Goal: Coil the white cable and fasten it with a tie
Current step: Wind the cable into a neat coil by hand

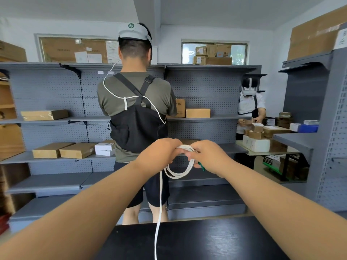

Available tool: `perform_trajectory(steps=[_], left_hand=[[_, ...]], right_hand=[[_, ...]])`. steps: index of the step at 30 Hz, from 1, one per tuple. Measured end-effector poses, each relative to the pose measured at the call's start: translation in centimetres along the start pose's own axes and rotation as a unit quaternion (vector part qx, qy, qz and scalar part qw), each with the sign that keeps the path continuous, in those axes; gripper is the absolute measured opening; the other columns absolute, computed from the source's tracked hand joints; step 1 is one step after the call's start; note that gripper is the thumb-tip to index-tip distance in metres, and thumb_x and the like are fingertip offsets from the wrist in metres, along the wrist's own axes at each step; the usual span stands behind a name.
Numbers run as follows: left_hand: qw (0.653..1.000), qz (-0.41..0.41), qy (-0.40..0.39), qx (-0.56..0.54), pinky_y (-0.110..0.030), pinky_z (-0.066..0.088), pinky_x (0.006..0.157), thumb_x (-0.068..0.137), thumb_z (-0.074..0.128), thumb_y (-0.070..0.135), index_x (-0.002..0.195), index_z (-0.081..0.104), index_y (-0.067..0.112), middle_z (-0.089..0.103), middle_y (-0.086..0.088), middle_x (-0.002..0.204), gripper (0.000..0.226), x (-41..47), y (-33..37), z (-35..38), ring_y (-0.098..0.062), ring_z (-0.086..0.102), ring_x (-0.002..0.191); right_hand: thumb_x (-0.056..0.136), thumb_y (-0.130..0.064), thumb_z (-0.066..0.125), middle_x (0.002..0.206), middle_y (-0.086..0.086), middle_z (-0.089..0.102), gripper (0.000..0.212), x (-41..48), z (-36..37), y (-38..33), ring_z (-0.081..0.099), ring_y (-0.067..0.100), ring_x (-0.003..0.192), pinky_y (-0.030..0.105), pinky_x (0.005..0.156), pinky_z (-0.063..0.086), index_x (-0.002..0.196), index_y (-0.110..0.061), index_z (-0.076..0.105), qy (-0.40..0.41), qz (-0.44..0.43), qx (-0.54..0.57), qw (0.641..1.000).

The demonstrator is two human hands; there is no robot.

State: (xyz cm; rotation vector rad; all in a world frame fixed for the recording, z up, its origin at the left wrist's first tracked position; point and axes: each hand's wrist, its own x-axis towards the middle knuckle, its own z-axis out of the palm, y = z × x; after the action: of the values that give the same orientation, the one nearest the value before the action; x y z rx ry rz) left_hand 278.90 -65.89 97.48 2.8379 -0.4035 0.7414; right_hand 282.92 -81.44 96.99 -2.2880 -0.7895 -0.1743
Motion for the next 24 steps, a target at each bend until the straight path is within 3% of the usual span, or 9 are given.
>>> perform_trajectory(steps=[1, 4, 7, 9, 13, 17, 20, 24], left_hand=[[0.999, -0.015, 0.019, -0.046, -0.029, 0.047, 0.071, 0.096, 0.048, 0.023, 0.103, 0.060, 0.010, 0.060, -0.006, 0.091, 0.019, -0.2, 0.0, 0.2, -0.021, 0.063, 0.074], [0.968, -0.079, 0.043, -0.232, -0.030, 0.055, 0.071, 0.096, 0.050, 0.024, 0.108, 0.059, 0.014, 0.058, 0.005, 0.085, 0.018, -0.9, 0.1, 1.3, -0.015, 0.062, 0.065], [0.914, -0.130, 0.073, -0.377, -0.027, 0.058, 0.068, 0.095, 0.052, 0.021, 0.110, 0.058, 0.015, 0.063, 0.001, 0.090, 0.018, -1.6, 0.6, 2.6, -0.012, 0.060, 0.063], [0.895, -0.146, 0.097, -0.410, -0.017, 0.055, 0.061, 0.095, 0.051, 0.020, 0.109, 0.057, 0.017, 0.064, 0.000, 0.088, 0.015, -2.1, 0.8, 3.3, -0.008, 0.060, 0.061], [0.886, -0.179, 0.145, -0.402, -0.015, 0.048, 0.057, 0.098, 0.047, 0.026, 0.106, 0.057, 0.019, 0.061, 0.002, 0.076, 0.014, -2.6, 1.0, 4.5, -0.001, 0.057, 0.057], [0.938, -0.168, 0.182, -0.241, -0.027, 0.046, 0.067, 0.099, 0.038, 0.033, 0.102, 0.049, 0.021, 0.058, 0.005, 0.087, 0.016, -2.7, 1.3, 4.8, -0.010, 0.055, 0.073], [0.963, -0.159, 0.174, -0.131, -0.027, 0.037, 0.062, 0.100, 0.033, 0.036, 0.107, 0.048, 0.013, 0.058, 0.000, 0.092, 0.028, -2.7, 1.3, 4.5, -0.018, 0.055, 0.077], [0.974, -0.120, 0.158, -0.110, -0.024, 0.025, 0.058, 0.101, 0.032, 0.032, 0.105, 0.045, 0.008, 0.052, -0.004, 0.091, 0.028, -2.2, 1.6, 4.3, -0.020, 0.048, 0.074]], right_hand=[[0.094, -0.018, 0.056, 0.073, 0.001, 0.061, 0.023, 0.0, 0.2, 0.1, 0.056, 0.010, 0.062, 0.014, 0.056, 0.047, 0.071, -0.023, 0.058, 0.006, 0.017, 0.060, 0.998], [0.092, -0.014, 0.058, 0.085, 0.010, 0.066, 0.011, 0.0, 1.1, 0.4, 0.064, 0.021, 0.078, 0.035, 0.077, 0.059, 0.086, -0.013, 0.066, 0.027, 0.067, 0.170, 0.983], [0.092, -0.011, 0.058, 0.081, 0.011, 0.064, 0.012, -0.1, 2.2, 0.9, 0.063, 0.023, 0.079, 0.041, 0.082, 0.058, 0.094, -0.005, 0.068, 0.055, 0.113, 0.239, 0.963], [0.092, -0.011, 0.058, 0.081, 0.011, 0.065, 0.014, -0.1, 2.7, 1.2, 0.064, 0.024, 0.079, 0.041, 0.082, 0.058, 0.098, -0.003, 0.068, 0.084, 0.138, 0.265, 0.951], [0.092, -0.012, 0.059, 0.089, 0.015, 0.067, 0.010, -0.1, 3.1, 1.6, 0.067, 0.028, 0.084, 0.041, 0.081, 0.058, 0.094, -0.007, 0.068, 0.135, 0.171, 0.318, 0.923], [0.091, -0.013, 0.060, 0.095, 0.016, 0.067, 0.009, -0.3, 3.3, 1.5, 0.067, 0.028, 0.089, 0.042, 0.083, 0.057, 0.084, -0.013, 0.065, 0.110, 0.178, 0.339, 0.917], [0.092, -0.012, 0.059, 0.096, 0.015, 0.066, 0.007, -0.5, 2.9, 1.8, 0.065, 0.025, 0.085, 0.038, 0.080, 0.058, 0.088, -0.012, 0.064, 0.067, 0.188, 0.365, 0.909], [0.094, -0.011, 0.055, 0.094, 0.013, 0.064, 0.010, -0.8, 2.4, 1.8, 0.062, 0.022, 0.082, 0.035, 0.078, 0.055, 0.088, -0.012, 0.062, 0.032, 0.190, 0.380, 0.905]])
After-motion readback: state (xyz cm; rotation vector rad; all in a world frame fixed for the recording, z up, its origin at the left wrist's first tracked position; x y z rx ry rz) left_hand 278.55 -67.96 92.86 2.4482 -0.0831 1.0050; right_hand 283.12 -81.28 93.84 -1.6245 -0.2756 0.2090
